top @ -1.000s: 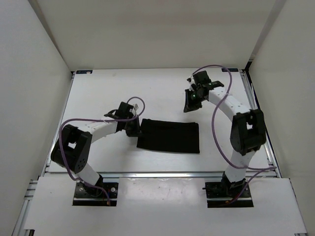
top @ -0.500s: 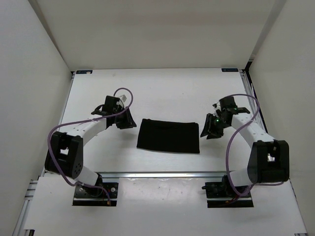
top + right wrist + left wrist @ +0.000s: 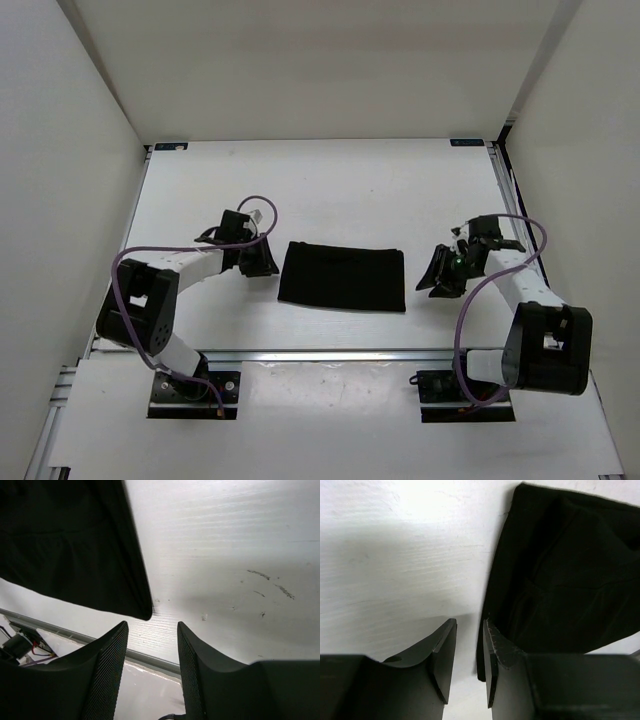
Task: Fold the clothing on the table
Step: Fold the skirt
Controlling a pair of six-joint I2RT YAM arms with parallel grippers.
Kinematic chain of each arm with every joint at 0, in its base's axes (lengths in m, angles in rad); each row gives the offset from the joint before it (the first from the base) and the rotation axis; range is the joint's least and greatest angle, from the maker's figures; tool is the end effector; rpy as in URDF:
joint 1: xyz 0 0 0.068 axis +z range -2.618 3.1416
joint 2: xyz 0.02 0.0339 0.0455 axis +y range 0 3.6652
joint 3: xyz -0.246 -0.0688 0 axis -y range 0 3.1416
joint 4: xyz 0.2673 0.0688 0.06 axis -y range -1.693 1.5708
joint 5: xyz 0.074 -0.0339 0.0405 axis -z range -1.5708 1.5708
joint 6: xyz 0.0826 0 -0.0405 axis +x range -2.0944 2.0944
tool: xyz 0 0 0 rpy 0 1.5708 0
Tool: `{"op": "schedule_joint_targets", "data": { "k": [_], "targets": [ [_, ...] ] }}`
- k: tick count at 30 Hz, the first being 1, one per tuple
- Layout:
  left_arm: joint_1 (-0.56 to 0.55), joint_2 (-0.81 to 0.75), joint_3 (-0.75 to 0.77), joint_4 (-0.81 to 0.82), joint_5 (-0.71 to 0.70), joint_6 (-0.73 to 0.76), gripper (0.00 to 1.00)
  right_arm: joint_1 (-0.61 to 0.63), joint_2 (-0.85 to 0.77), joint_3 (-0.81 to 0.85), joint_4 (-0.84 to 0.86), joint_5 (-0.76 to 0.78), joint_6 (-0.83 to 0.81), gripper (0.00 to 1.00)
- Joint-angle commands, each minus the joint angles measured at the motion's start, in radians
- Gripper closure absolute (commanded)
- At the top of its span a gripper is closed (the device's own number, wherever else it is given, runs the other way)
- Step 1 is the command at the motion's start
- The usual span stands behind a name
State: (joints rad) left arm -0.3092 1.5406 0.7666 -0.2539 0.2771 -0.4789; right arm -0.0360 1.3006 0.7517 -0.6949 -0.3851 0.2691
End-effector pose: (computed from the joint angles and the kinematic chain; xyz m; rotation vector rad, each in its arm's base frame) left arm 0.3027 -0.1204 0.0841 -0.1233 2.6748 -0.6304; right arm 0.2630 0.0216 0.1197 0.3368 2.7842 0.5966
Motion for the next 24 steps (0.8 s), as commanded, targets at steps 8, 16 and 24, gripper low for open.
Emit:
{"op": "schedule_joint_targets", "data": {
  "k": [8, 16, 24],
  "targets": [
    [-0.08, 0.055, -0.041, 0.133, 0.007, -0.081, 1.0, -0.036, 0.005, -0.112, 0.202, -0.179, -0.002, 0.49],
    [-0.083, 0.058, -0.032, 0.099, -0.004, -0.07, 1.0, 0.018, 0.106, -0.149, 0.405, -0.196, 0.041, 0.47],
    [-0.093, 0.041, -0.036, 0.077, -0.001, -0.066, 1.0, 0.027, 0.212, -0.107, 0.5, -0.164, 0.045, 0.48]
  ]
}}
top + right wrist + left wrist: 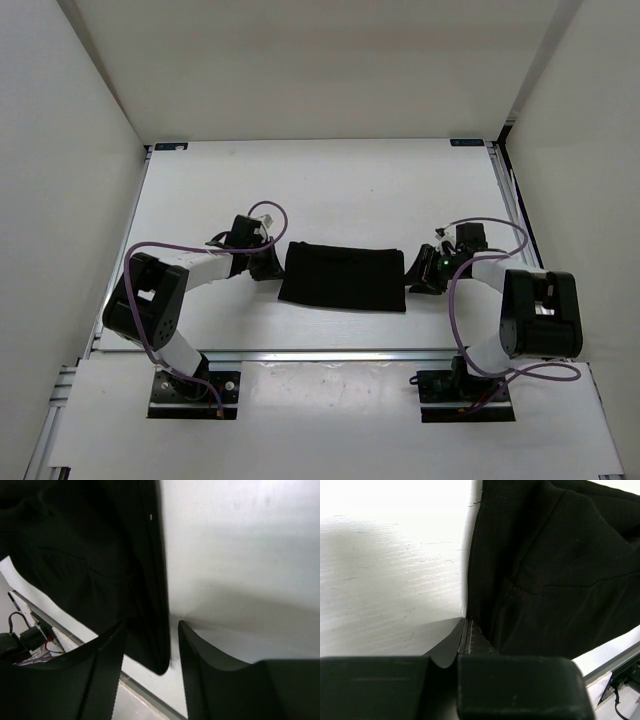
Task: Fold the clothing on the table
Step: Fold the skirt
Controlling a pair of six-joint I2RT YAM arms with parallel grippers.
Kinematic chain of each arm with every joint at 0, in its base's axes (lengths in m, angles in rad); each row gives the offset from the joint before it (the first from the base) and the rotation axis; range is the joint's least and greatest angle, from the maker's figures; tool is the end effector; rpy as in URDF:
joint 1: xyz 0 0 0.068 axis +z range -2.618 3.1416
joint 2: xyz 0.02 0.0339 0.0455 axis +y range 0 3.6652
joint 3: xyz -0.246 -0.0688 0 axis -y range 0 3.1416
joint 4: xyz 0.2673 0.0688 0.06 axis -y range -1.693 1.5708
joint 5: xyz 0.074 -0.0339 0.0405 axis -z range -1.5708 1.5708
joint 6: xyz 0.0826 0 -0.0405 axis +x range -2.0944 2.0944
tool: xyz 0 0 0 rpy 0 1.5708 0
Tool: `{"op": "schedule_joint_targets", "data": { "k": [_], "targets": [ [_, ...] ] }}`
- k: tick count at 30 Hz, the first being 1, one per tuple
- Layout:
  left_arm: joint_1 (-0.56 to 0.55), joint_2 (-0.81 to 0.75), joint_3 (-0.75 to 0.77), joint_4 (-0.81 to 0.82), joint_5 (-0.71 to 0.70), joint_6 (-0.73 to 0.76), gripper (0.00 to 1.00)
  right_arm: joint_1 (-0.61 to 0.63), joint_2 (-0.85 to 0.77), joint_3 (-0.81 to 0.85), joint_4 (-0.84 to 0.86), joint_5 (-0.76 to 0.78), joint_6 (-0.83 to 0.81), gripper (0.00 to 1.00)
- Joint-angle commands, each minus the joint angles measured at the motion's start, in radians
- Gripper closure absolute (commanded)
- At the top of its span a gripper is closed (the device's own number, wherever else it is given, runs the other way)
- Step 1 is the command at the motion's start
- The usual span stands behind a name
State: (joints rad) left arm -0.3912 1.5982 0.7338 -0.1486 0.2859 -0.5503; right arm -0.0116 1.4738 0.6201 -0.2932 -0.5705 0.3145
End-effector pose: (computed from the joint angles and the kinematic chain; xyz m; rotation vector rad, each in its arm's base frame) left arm 0.2934 -0.1462 0.0650 -0.1032 2.6881 -0.6939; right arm 0.2766 0.0414 0.0655 0.2685 2.6750 0.8649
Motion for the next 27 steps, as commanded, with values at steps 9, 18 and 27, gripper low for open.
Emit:
{"op": "schedule_joint_targets", "data": {
  "k": [9, 18, 27],
  "targets": [
    [-0.017, -0.021, -0.008, -0.037, -0.01, 0.009, 1.0, 0.073, 0.149, -0.019, 0.273, -0.1, 0.094, 0.66],
    [-0.077, 0.003, -0.005, 0.0, -0.002, 0.0, 1.0, 0.016, 0.062, 0.028, 0.117, 0.006, 0.017, 1.0],
    [-0.238, 0.118, 0.114, 0.038, 0.038, -0.028, 1.0, -0.111, 0.04, 0.187, -0.164, 0.135, -0.124, 1.0]
  ]
}}
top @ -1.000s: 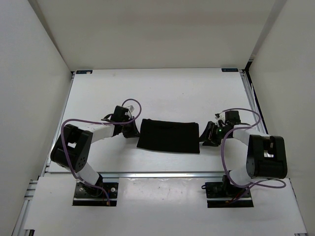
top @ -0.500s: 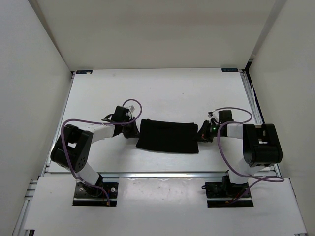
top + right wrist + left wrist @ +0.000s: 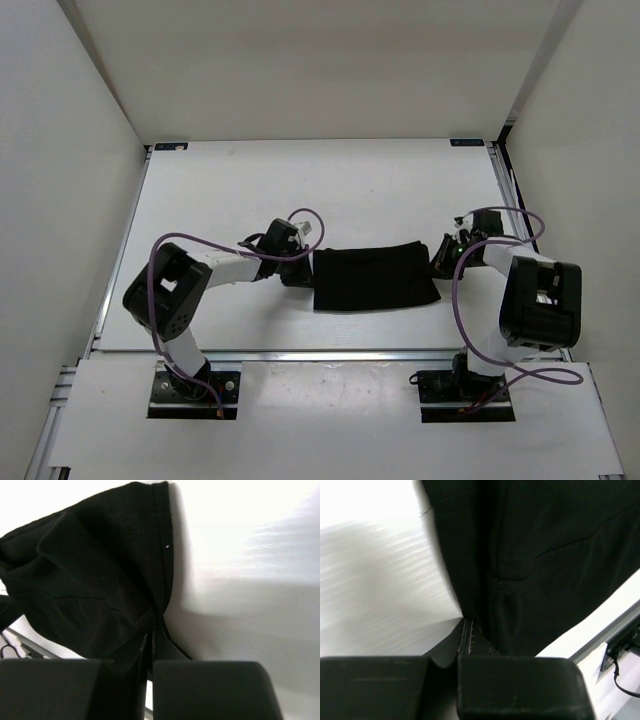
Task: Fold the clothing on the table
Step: Fold the skirt
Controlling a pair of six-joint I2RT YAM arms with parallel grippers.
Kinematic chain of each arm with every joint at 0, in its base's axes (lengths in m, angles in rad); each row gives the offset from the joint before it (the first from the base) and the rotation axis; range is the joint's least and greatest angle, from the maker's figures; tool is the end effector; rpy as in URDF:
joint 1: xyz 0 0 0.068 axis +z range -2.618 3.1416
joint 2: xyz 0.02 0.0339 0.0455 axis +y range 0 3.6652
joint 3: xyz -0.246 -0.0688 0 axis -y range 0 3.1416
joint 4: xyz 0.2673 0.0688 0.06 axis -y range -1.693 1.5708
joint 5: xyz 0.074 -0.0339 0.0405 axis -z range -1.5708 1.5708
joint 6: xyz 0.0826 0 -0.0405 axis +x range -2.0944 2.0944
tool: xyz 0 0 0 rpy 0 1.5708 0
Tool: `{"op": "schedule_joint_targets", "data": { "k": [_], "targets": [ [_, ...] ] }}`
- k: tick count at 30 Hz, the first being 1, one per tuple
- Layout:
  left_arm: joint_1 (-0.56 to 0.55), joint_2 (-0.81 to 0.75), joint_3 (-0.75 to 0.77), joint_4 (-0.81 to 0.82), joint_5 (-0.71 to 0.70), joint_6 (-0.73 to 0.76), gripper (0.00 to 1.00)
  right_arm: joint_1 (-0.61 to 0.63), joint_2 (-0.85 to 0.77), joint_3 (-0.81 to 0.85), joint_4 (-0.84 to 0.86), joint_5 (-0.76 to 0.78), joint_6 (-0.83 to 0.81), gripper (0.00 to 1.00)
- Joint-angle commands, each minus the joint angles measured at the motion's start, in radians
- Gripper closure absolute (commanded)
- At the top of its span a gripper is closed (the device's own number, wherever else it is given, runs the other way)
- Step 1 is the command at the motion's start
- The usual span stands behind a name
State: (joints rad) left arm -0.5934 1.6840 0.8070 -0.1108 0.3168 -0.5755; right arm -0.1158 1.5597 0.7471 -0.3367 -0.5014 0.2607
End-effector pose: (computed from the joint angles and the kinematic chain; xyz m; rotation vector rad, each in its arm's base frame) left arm 0.2748 -0.2164 0.0635 0.1543 2.7110 -0.8104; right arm 0.3071 0.0042 0.0730 0.3560 2.6504 0.7234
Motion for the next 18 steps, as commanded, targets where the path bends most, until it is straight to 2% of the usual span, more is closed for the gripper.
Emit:
{"op": "schedule_joint_targets", "data": {
  "k": [1, 11, 18],
  "targets": [
    [-0.039, 0.042, 0.055, 0.002, 0.013, -0.007, 1.0, -0.001, -0.049, 0.081, -0.139, 0.066, -0.069, 1.0],
    [-0.048, 0.071, 0.107, 0.008, 0.007, -0.011, 1.0, 0.258, -0.162, 0.288, -0.263, 0.133, 0.018, 1.0],
    [-0.055, 0.062, 0.106, 0.013, 0.011, -0.021, 1.0, 0.379, -0.153, 0.391, -0.288, 0.095, 0.078, 1.0]
  ]
}}
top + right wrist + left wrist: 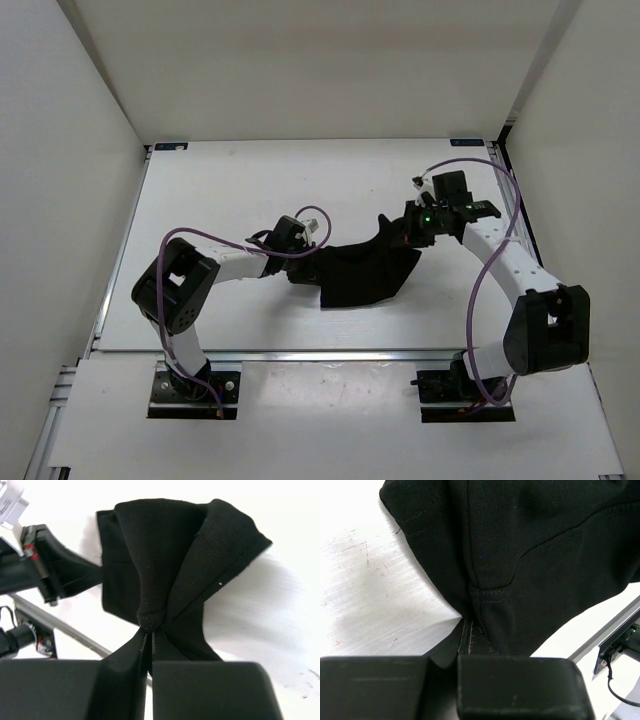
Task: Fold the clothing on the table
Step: Fold the skirt
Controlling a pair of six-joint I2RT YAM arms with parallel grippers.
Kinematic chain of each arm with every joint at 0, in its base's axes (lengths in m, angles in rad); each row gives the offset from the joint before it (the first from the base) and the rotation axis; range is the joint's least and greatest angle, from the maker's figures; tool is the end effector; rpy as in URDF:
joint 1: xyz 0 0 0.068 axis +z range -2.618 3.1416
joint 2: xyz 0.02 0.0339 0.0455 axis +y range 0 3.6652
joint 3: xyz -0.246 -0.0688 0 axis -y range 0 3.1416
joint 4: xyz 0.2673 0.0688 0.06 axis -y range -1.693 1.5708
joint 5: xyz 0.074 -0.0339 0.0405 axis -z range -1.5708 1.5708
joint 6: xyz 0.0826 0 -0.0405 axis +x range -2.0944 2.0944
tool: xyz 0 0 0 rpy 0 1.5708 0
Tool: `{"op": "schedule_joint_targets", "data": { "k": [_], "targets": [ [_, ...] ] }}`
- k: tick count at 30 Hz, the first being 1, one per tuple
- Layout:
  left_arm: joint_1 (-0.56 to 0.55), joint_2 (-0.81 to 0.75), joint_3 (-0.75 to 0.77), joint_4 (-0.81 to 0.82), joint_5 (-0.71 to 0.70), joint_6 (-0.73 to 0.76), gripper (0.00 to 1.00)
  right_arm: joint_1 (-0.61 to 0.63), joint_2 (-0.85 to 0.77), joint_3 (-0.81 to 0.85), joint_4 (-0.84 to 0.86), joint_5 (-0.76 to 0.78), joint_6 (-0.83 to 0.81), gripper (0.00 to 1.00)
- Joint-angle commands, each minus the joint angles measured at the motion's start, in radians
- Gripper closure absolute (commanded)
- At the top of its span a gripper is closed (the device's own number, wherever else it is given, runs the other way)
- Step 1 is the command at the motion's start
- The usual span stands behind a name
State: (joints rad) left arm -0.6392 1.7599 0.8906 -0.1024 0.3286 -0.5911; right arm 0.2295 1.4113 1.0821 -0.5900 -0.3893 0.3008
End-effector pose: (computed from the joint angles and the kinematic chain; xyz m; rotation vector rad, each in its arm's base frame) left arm 0.2814 -0.2424 0.0640 0.2040 2.7076 -0.8505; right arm 0.3283 0.1089 0.2071 -0.0780 2.5286 0.7037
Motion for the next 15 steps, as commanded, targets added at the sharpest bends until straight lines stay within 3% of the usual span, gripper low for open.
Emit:
{"op": "schedule_joint_targets", "data": {
  "k": [1, 15],
  "targets": [
    [-0.011, -0.011, 0.022, 0.003, -0.011, 0.0, 1.0, 0.054, 0.008, 0.062, -0.037, -0.019, 0.043, 1.0],
    [0.007, -0.054, -0.016, 0.026, -0.026, -0.021, 1.0, 0.271, 0.207, 0.156, -0.004, -0.065, 0.086, 1.0]
  ]
}}
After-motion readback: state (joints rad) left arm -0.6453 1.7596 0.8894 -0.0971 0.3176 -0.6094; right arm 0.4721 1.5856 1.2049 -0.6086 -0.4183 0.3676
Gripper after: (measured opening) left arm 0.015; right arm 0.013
